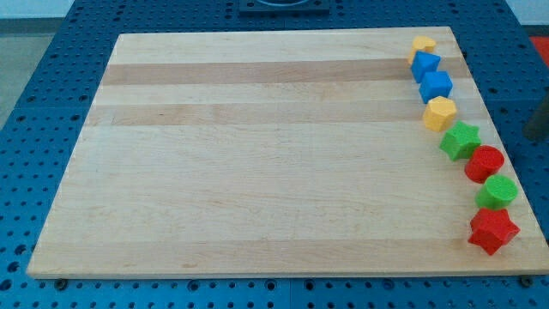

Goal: Slightly push the red circle towards the bottom of the green star

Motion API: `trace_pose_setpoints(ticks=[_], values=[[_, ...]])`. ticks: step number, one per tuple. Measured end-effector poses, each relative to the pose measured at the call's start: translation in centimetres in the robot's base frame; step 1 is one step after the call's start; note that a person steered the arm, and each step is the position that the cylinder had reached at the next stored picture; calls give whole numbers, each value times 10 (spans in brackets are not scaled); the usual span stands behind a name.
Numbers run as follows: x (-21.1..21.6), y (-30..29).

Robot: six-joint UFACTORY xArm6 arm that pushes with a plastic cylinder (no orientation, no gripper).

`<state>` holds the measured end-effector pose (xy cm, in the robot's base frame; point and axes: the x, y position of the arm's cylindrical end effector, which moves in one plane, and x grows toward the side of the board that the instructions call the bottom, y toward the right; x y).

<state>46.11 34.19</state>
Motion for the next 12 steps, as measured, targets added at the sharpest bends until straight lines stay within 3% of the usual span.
trace_pose_setpoints(ticks=[3,8,12], values=[[55,-19],[36,-68],[44,-44]])
